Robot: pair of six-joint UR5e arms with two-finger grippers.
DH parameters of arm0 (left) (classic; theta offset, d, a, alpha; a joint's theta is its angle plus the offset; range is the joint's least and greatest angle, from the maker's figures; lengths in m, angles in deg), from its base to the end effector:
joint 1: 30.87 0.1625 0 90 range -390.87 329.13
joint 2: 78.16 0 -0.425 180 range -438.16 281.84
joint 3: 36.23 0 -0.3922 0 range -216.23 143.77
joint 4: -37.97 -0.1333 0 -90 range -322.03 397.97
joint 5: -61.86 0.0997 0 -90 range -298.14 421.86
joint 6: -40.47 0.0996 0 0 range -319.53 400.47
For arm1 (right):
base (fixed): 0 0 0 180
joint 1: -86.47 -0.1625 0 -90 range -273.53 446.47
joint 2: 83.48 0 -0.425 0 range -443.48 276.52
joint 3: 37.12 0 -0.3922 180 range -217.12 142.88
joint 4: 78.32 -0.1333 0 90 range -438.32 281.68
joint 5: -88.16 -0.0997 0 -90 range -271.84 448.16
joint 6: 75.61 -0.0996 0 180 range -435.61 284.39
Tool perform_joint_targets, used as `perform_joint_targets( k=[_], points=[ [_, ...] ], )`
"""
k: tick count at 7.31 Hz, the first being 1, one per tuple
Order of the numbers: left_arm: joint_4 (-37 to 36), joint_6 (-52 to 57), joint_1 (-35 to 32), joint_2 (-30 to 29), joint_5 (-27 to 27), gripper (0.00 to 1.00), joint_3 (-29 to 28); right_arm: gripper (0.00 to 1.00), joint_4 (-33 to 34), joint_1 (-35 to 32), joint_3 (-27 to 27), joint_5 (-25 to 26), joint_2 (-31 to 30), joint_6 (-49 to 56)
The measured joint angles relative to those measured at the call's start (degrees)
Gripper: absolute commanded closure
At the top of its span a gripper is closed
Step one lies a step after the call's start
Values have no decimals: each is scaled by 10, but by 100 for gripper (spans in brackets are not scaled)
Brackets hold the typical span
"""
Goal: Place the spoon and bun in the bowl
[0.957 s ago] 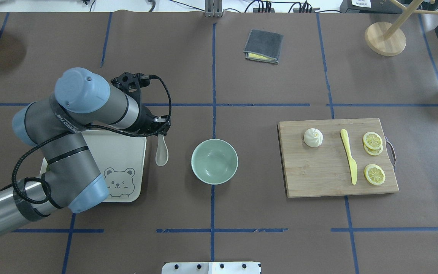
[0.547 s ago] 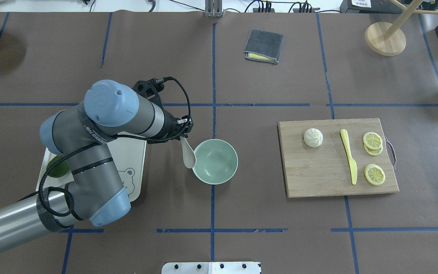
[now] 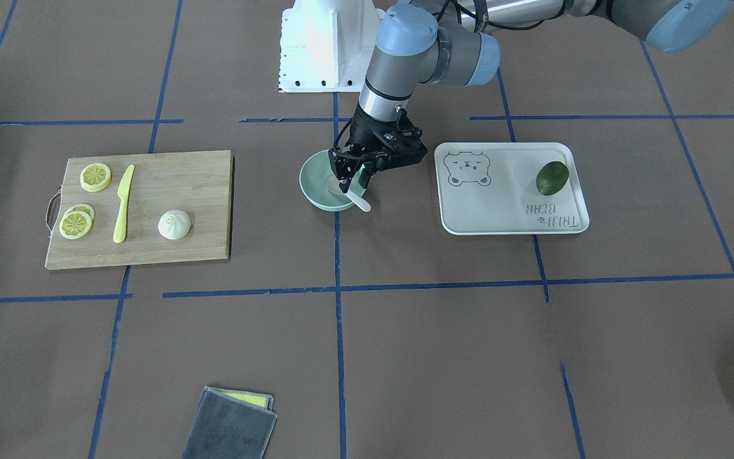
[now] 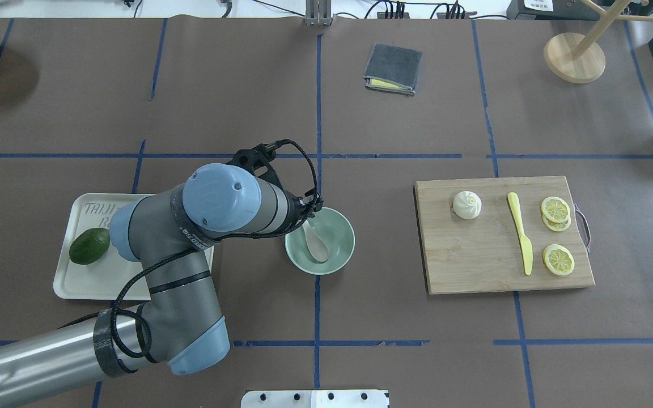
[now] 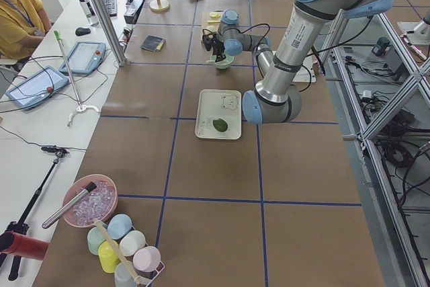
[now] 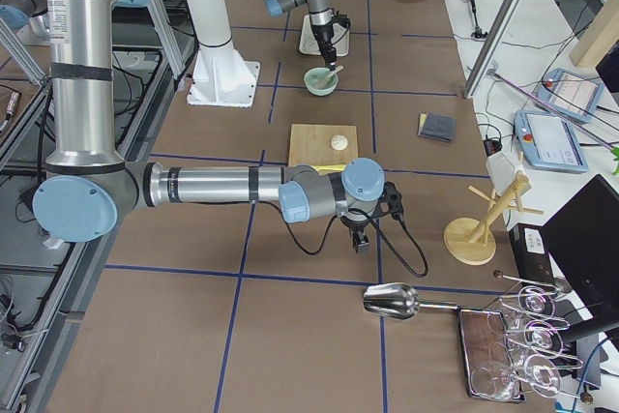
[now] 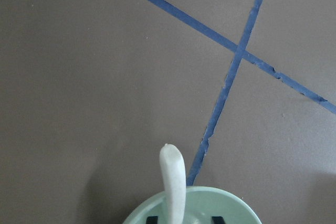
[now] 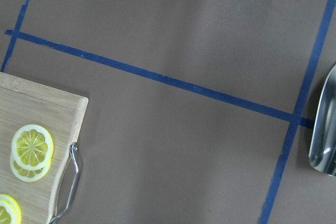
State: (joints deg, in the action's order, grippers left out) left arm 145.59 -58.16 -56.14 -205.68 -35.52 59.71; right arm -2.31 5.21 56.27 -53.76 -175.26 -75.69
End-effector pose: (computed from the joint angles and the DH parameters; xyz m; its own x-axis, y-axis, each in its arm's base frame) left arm 0.5619 -0.3985 0.1903 0.3841 -0.3459 -0.8561 0.3837 0.9031 -0.1928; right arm -0.0204 -0.4940 0.6086 0.5776 -0.3016 0.7585 0.1455 0.9524 0.2679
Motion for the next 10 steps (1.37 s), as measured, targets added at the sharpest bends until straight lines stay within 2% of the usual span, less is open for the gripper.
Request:
perform_joint_targets(
  k=[1, 3, 4, 5, 7, 10],
  points=[
    [-1, 28, -4, 9, 0, 40, 8, 0, -36, 21, 6, 2, -1, -41],
    [-4, 122, -32, 59, -4, 40, 65, 4, -150, 105, 25, 25, -1, -224],
    [-5, 189, -56, 94, -11, 38, 99, 6, -185, 160, 47, 55, 0, -325],
    [-4, 265, -87, 124, -33, 28, 117, 8, -199, 217, 75, 94, 6, -409],
    [0, 412, -154, 178, -91, 26, 127, 9, -191, 327, 97, 176, 53, -542],
    [2, 453, -174, 193, -105, 23, 128, 9, -152, 401, 89, 269, 106, -591]
  ],
)
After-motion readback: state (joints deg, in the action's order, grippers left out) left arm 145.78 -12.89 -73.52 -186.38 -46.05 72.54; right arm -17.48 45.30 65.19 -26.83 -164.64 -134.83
